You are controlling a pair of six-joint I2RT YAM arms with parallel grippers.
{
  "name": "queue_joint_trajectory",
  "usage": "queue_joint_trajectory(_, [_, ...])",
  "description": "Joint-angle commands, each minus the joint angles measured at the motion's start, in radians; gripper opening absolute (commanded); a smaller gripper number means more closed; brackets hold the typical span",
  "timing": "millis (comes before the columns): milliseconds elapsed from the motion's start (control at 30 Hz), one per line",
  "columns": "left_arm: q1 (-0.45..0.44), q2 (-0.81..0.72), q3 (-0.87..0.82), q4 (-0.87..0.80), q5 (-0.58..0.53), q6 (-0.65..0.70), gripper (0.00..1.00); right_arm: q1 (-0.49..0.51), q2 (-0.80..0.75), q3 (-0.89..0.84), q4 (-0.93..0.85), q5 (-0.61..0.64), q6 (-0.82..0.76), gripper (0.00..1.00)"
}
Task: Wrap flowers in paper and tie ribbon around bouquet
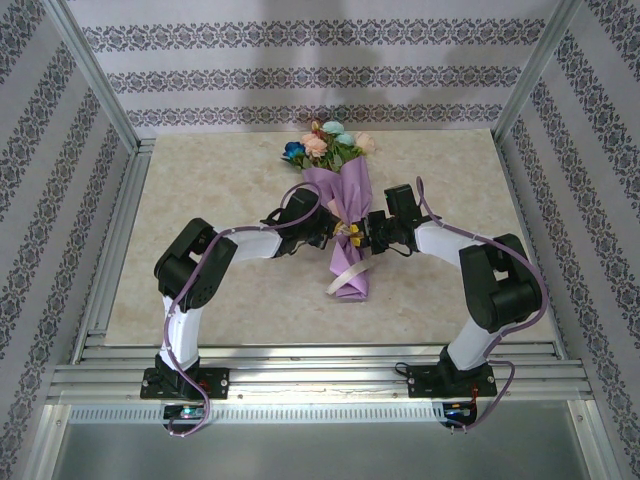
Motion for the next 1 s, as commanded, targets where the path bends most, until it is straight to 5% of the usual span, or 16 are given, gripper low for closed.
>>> queue_joint_trajectory(0, [-0.003,-0.044,-0.011,0.074,-0.027,-0.019,0.00,-0.011,-0.102,0.033,-0.113,0.066,-0.036,0.26])
queue_joint_trajectory(233, [-0.003,-0.043,-0.012,0.067,-0.025,-0.021,0.00,-0.013,-0.174,0.067,-0.136,0.137,-0.001,0.27])
queue_joint_trajectory(500, [-0.003,-0.050,-0.013,0.062,-0.029,-0.018,0.00,0.027,-0.016,0.123,-0.039,0.122,0.117,0.23])
queue_joint_trajectory(967, [-0.004,-0.050,-0.016,0.066,-0.028,-0.026,0.00,0.056,0.022,0.063,0.040,0.165,0.220,0.27])
